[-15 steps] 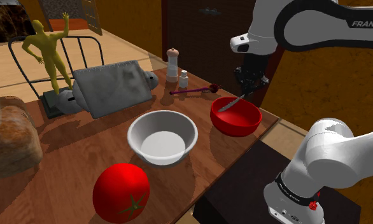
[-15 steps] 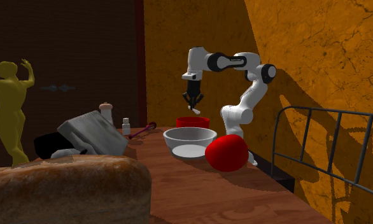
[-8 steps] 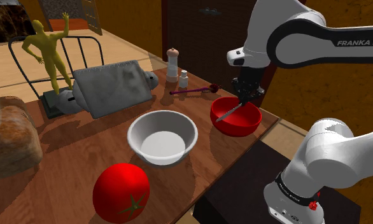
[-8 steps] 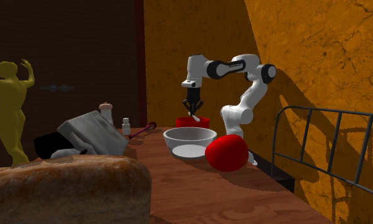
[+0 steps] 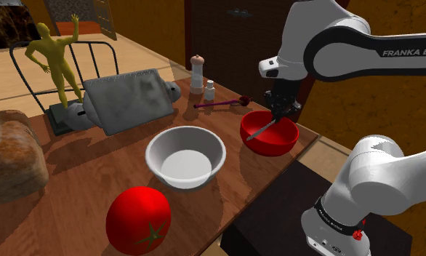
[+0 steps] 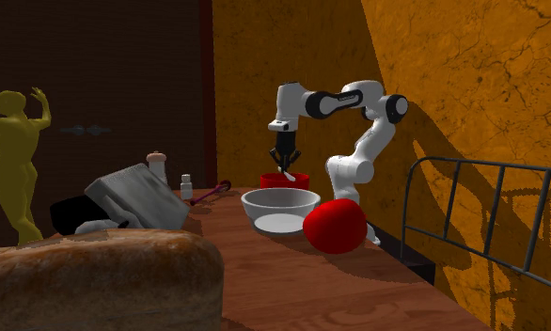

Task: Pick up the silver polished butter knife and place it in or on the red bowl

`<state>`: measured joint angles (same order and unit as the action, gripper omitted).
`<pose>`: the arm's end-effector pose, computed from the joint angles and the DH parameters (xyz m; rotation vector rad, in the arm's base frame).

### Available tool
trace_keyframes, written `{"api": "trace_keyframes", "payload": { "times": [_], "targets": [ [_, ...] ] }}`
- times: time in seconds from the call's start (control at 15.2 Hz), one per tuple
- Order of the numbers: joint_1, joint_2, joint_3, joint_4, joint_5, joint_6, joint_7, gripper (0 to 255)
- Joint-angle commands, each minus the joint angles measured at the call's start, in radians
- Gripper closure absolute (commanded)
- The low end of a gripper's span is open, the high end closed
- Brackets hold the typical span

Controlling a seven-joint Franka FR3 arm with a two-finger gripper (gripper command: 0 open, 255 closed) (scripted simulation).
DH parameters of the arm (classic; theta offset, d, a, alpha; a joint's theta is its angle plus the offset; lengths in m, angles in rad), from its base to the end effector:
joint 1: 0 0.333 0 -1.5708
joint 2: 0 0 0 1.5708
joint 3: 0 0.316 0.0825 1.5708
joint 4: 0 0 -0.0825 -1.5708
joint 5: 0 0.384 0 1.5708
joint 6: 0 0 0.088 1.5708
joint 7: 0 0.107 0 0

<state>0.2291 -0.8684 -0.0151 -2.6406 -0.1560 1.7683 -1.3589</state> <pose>0.2890 0.0485 0.4977 2.0956 2.1777 -0.1202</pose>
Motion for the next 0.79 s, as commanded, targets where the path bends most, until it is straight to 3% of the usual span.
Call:
{"api": "trace_keyframes", "payload": {
  "times": [0.0,0.33,0.59,0.73],
  "targets": [
    [0.002,-0.013,0.003,0.001,0.0,0.0,0.0,0],
    [0.002,-0.014,0.003,0.0,0.0,0.0,0.0,0],
    [0.009,-0.001,0.02,0.133,0.016,-0.122,-0.002,0],
    [0.009,-0.002,0.02,0.133,0.016,-0.122,-0.002,0]
  ]
}}
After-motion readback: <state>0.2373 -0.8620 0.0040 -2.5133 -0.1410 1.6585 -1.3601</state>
